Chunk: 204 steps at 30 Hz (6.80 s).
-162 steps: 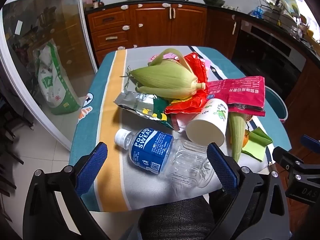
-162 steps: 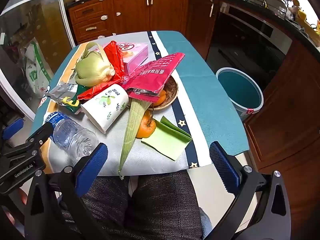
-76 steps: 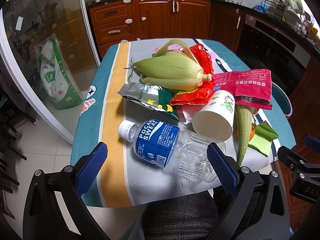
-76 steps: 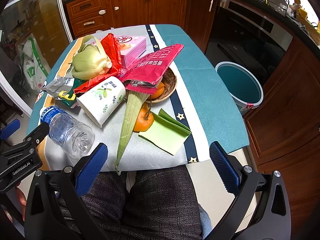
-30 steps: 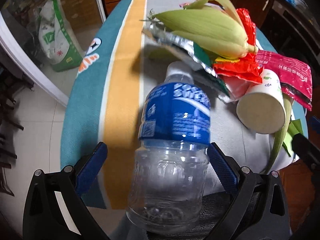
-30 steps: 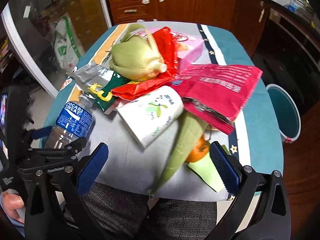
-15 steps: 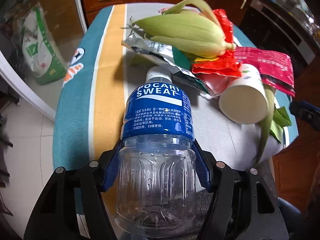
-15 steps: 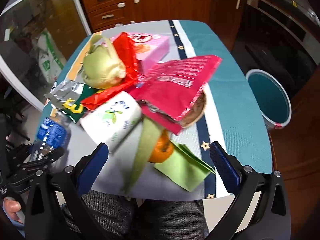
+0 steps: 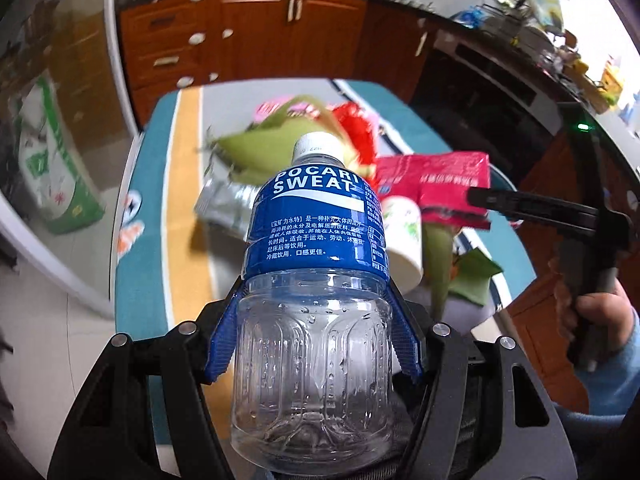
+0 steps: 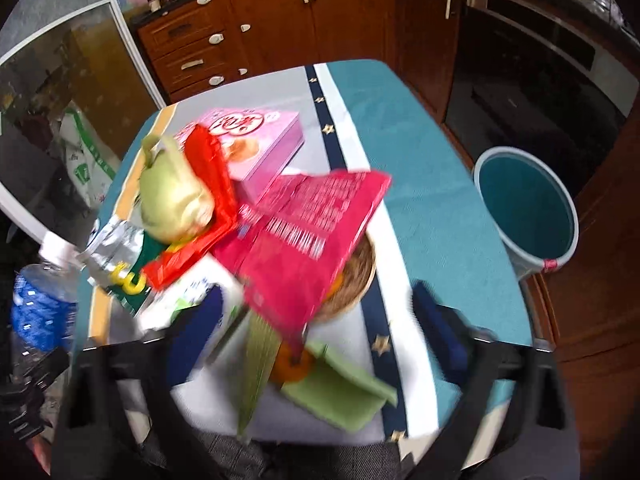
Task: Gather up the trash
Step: 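Grasp the Pocari Sweat bottle with the left tool while the right tool grasps the pink snack bag, then carry bottle and pink bag over the teal bin and open both tools, then grasp the white paper cup with the left tool while the right tool grasps a corn husk, then carry cup and husk over the teal bin and open both tools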
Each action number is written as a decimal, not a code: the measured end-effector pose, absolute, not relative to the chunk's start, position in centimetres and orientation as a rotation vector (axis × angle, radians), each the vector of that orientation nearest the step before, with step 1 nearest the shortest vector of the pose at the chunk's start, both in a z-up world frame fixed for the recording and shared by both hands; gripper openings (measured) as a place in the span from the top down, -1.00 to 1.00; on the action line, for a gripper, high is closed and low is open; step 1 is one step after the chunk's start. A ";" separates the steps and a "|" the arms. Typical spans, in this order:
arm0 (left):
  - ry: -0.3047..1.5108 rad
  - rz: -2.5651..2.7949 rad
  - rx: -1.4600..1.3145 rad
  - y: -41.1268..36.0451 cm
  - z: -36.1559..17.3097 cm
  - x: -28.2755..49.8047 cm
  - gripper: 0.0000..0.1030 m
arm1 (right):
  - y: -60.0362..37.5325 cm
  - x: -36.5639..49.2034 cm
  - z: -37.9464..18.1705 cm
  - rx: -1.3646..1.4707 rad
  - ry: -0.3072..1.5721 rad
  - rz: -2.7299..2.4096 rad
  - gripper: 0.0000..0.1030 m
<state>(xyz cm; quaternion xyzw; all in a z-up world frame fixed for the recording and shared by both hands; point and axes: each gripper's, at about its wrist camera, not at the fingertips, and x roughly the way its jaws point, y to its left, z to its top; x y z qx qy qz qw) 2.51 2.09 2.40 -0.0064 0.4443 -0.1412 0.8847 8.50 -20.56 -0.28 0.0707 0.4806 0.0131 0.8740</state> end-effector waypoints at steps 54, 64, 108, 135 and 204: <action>1.335 -0.744 0.589 -50.8 -9.9 22.1 -0.28 | -55.8 14.8 -7.9 0.549 1.038 -0.343 0.93; 1.348 -0.675 0.670 -50.9 -12.2 23.7 -0.46 | -56.9 16.9 -11.3 0.641 1.062 -0.354 -0.50; 1.088 -0.488 0.311 -19.3 4.3 17.7 -0.75 | -34.1 10.6 1.7 0.333 1.050 -0.127 -0.72; 1.166 -0.521 0.125 -6.6 -3.8 10.6 -0.89 | -19.3 10.2 -3.1 0.252 1.193 0.108 -0.26; 1.099 -0.817 0.421 -37.3 1.3 19.3 -0.21 | -47.4 11.1 0.0 0.616 0.881 -0.081 0.80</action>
